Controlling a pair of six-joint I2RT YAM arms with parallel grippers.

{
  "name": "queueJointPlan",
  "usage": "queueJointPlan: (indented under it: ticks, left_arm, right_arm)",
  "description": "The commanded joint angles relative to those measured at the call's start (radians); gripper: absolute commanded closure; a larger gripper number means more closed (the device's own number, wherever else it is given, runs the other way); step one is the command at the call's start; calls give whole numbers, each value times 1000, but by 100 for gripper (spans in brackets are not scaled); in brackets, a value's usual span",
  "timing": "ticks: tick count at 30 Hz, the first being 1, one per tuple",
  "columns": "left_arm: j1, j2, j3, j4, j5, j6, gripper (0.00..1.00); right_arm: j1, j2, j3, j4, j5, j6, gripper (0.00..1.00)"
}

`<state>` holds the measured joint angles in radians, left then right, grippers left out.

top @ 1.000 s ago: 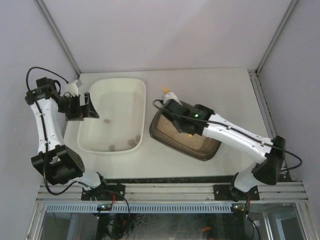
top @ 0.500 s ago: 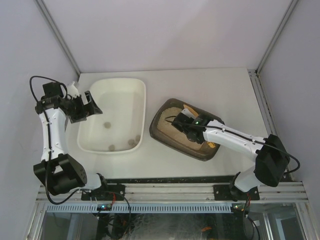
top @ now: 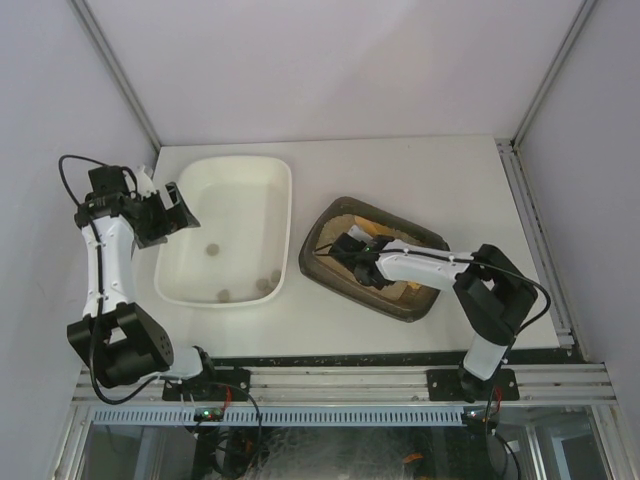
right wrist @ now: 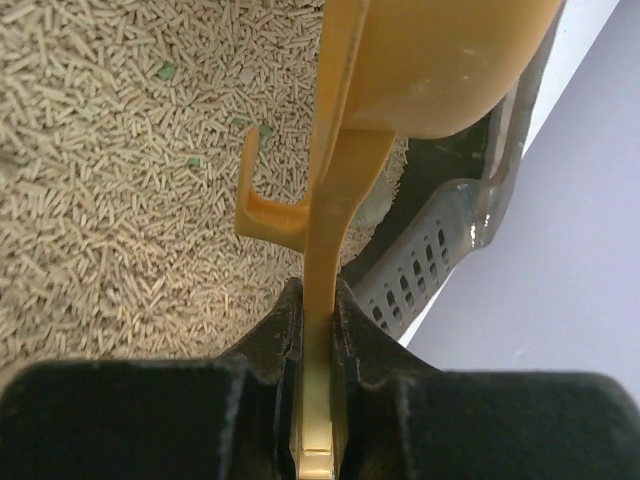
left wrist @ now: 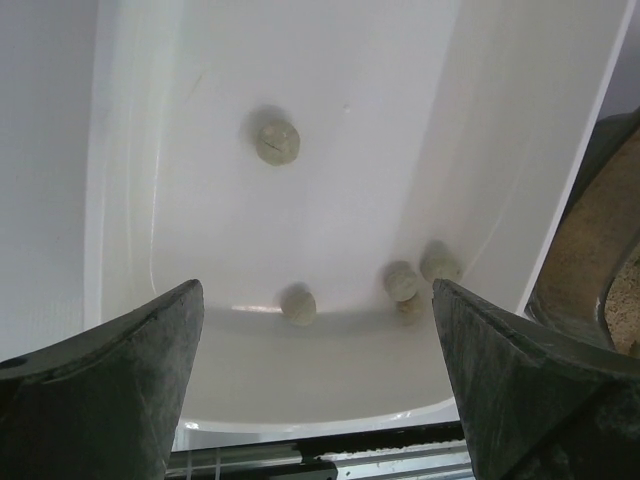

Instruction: Clean the litter box

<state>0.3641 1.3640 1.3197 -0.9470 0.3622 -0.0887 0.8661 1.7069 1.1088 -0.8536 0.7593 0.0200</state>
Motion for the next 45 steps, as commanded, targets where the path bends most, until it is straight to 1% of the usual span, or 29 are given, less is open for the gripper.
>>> queueJointPlan:
  ticks: [1, 5, 9, 15, 24, 32, 38, 41, 45]
  left_arm:
    - [-5, 0, -20, 36, -25, -1, 0]
    - [-4, 3, -20, 41, -24, 5, 0]
    - [-4, 14, -23, 38, -17, 11, 1]
    - [-5, 24, -32, 39, -9, 15, 1]
    - [-4, 42, -34, 39, 8, 15, 1]
    - [-4, 48, -37, 38, 13, 19, 1]
    - [-4, 59, -44, 36, 15, 21, 2]
    - [-4, 62, -46, 33, 17, 23, 2]
    - [-4, 64, -48, 32, 24, 23, 2]
  right_arm:
    - [-42, 30, 21, 79, 46, -41, 100]
    - [-78, 36, 22, 138, 28, -74, 100]
    - [-119, 50, 34, 134, -52, -70, 100]
    - [-138, 33, 35, 150, -295, -61, 100]
    - [-208, 40, 68, 151, -663, -64, 100]
    - [-289, 77, 74, 204, -877, -52, 100]
    - [-362, 86, 73, 273, -1073, -31, 100]
    - [-395, 81, 73, 281, -1131, -17, 100]
    - [-432, 58, 65, 268, -1168, -2, 100]
